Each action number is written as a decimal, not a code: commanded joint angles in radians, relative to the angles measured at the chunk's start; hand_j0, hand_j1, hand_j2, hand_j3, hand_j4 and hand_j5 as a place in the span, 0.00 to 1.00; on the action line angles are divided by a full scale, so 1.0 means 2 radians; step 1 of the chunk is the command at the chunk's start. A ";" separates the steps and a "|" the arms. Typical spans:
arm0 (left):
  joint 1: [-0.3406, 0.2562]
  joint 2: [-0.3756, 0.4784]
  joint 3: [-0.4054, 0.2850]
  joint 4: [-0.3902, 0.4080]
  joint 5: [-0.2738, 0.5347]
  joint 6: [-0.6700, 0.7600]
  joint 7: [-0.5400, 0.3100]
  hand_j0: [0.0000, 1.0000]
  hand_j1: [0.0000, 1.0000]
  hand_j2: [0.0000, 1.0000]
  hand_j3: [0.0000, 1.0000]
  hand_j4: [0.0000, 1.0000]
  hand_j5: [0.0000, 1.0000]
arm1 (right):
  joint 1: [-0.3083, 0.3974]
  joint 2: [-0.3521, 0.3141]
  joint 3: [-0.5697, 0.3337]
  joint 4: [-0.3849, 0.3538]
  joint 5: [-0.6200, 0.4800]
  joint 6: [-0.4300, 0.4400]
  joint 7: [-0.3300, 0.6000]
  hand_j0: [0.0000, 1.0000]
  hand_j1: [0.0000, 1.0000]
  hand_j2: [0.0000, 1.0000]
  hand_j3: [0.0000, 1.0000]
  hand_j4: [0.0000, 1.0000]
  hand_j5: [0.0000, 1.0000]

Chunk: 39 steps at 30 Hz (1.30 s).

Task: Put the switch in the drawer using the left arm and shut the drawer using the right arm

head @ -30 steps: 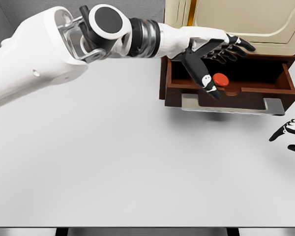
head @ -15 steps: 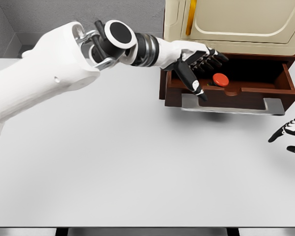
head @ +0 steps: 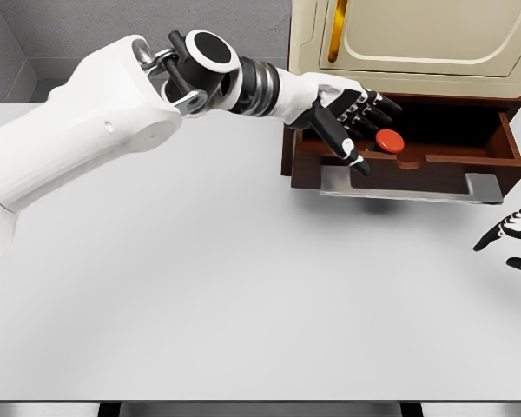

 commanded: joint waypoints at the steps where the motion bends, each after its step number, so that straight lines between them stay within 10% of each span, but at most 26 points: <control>1: 0.001 -0.002 0.001 0.002 0.004 -0.001 0.000 1.00 1.00 1.00 1.00 1.00 1.00 | 0.000 -0.001 0.000 0.000 -0.004 0.001 0.000 0.63 0.63 0.63 0.63 0.63 0.63; 23: -0.001 -0.042 0.001 0.026 0.003 -0.006 -0.006 1.00 1.00 1.00 1.00 1.00 1.00 | -0.001 -0.001 -0.001 0.000 -0.004 0.001 0.000 0.64 0.64 0.64 0.64 0.64 0.64; 39: -0.015 -0.001 0.050 0.056 -0.001 -0.006 -0.098 1.00 1.00 1.00 1.00 1.00 1.00 | 0.000 -0.001 0.000 0.000 -0.004 0.001 0.000 0.65 0.65 0.65 0.65 0.65 0.65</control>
